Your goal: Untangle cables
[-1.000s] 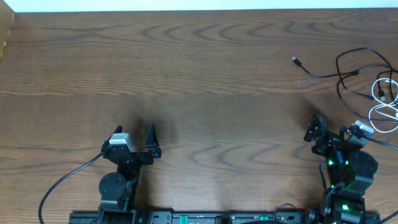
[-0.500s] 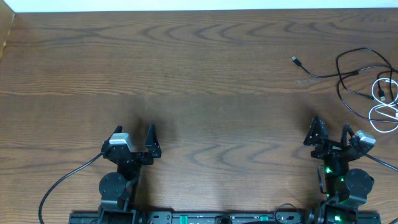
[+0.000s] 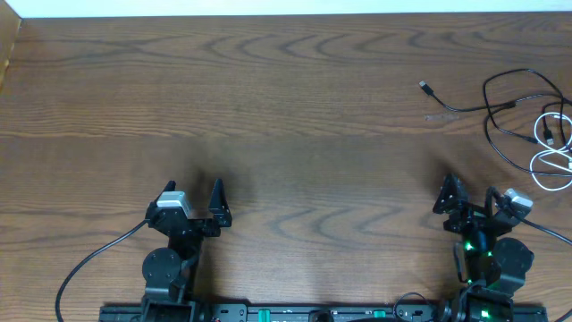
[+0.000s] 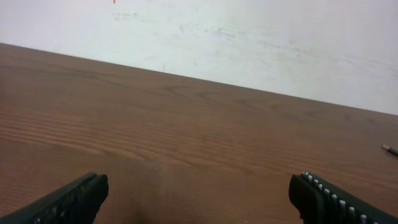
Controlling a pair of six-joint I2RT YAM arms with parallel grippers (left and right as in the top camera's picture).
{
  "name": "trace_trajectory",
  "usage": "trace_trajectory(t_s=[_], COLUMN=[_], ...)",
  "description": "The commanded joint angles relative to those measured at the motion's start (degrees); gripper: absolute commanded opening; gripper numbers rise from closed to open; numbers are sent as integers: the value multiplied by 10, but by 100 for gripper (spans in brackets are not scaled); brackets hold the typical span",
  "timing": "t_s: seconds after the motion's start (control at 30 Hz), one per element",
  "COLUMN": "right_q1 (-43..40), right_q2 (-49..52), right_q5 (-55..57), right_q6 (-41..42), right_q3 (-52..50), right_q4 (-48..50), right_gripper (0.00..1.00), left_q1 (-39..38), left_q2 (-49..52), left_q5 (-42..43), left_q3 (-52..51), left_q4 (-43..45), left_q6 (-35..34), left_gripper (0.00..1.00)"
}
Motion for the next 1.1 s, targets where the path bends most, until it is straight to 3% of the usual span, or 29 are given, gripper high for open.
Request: trace_trajectory(t_s=[0.0,0.53,0.63,0.83,1.07], right_q1=[2,23,59,125,124], right_q2=[-4,-4,-4,-4,-12], right_q5=[-2,5,24,28,26], right_q6=[2,-3,-85,-389,-443], right_q3=[-2,-2,-2,-2,-2], right_q4=[-21,-19,-18,-17,-21], right_gripper=[99,99,99,99,99], left_q1=[2,2,2,2,2], left_q2=[-3,-3,-3,-3,-3], left_q5=[-18,-18,-18,-18,-18], left_q3=[-9,-9,-9,-9,-9], left_q4=[-23,-23,-23,-23,-23], left_q6=[10,10,10,10,10], left_gripper=[98,98,98,98,98])
